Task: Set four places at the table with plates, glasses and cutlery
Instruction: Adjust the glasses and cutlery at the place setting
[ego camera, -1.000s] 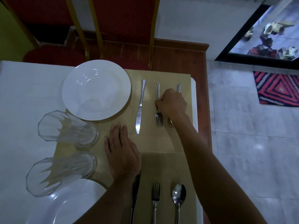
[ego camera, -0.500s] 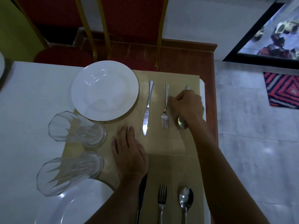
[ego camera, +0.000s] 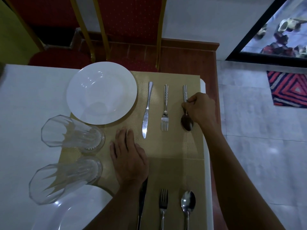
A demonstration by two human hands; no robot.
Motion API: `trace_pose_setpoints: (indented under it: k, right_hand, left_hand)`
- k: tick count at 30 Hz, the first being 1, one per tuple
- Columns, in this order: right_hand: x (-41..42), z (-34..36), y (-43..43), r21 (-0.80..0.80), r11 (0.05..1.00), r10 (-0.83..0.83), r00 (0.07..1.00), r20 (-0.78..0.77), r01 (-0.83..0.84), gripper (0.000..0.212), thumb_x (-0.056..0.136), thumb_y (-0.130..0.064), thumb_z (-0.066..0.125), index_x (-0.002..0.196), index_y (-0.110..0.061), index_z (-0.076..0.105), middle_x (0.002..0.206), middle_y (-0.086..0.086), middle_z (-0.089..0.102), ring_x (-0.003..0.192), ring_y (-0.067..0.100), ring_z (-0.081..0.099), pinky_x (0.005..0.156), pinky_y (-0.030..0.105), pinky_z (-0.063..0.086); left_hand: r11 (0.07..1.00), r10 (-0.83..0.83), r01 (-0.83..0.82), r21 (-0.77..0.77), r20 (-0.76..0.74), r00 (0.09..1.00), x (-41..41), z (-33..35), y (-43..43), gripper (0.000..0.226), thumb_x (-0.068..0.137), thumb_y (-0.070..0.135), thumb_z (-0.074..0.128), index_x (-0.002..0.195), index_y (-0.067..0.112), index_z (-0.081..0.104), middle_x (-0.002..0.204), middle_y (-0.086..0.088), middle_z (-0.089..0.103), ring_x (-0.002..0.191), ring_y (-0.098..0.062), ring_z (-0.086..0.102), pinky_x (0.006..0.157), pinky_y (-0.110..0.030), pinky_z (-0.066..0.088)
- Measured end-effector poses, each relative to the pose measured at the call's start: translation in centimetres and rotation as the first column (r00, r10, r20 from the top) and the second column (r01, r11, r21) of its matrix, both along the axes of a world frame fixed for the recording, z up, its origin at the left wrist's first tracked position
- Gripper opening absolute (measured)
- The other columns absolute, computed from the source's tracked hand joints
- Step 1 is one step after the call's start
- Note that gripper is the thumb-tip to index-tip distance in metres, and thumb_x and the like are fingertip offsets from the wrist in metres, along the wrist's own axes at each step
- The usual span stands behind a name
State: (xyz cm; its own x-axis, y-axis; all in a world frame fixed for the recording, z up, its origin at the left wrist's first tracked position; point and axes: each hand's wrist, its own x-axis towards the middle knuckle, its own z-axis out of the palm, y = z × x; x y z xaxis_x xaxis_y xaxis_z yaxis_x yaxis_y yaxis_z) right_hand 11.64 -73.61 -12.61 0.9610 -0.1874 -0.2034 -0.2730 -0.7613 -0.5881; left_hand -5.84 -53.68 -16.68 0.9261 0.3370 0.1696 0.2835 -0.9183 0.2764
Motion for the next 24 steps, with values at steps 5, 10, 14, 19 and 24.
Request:
trace_pose_setpoints:
  k: [5,10,14,19,24]
  right_hand:
    - [0.03,-0.15,-0.02,0.012,1.000,0.004,1.000,0.008,-0.004,0.011,0.087,-0.020,0.075,0.088,-0.010,0.070,0.078,-0.002,0.068,0.064,0.007,0.064,0.055,0.016,0.046]
    - [0.20,-0.41,-0.12,0.019,1.000,-0.005,1.000,0.015,0.004,0.012,0.087,-0.021,0.075,0.086,-0.010,0.070,0.074,-0.003,0.067,0.062,0.007,0.064,0.056,0.018,0.049]
    - [0.45,-0.71,-0.26,0.012,1.000,0.001,1.000,0.004,-0.001,0.015,0.088,-0.024,0.075,0.090,-0.010,0.071,0.077,-0.002,0.069,0.062,0.006,0.064,0.054,0.015,0.044]
    - [0.57,-0.82,-0.31,0.001,1.000,0.009,1.000,0.000,-0.009,0.016,0.089,-0.025,0.074,0.090,-0.009,0.071,0.077,-0.001,0.068,0.062,0.006,0.064,0.055,0.015,0.043]
    - [0.50,-0.69,-0.32,-0.001,1.000,0.006,1.000,0.006,-0.006,0.017,0.089,-0.026,0.074,0.089,-0.009,0.071,0.079,0.000,0.069,0.064,0.008,0.064,0.058,0.020,0.050]
  left_hand:
    - [1.000,0.007,-0.007,-0.002,0.009,1.000,0.01,-0.06,-0.03,0.046,0.096,0.019,0.040,0.139,0.006,0.050,0.150,-0.012,0.044,0.143,-0.029,0.036,0.118,-0.049,0.024]
    - [1.000,0.002,-0.002,0.000,0.034,0.999,0.04,-0.08,-0.08,0.045,0.096,0.017,0.042,0.138,0.005,0.052,0.149,-0.013,0.045,0.143,-0.030,0.037,0.117,-0.050,0.025]
    - [1.000,0.005,-0.005,-0.002,0.021,1.000,0.05,-0.10,-0.09,0.046,0.096,0.018,0.041,0.140,0.006,0.051,0.150,-0.012,0.044,0.144,-0.029,0.035,0.118,-0.049,0.024]
    - [1.000,0.002,-0.002,-0.002,0.027,1.000,0.01,-0.25,-0.02,0.047,0.096,0.018,0.041,0.140,0.006,0.050,0.151,-0.012,0.043,0.145,-0.028,0.034,0.118,-0.050,0.024]
    - [1.000,0.006,-0.006,0.002,0.031,1.000,-0.05,-0.38,-0.07,0.047,0.096,0.018,0.042,0.141,0.006,0.050,0.151,-0.012,0.043,0.145,-0.027,0.034,0.119,-0.049,0.023]
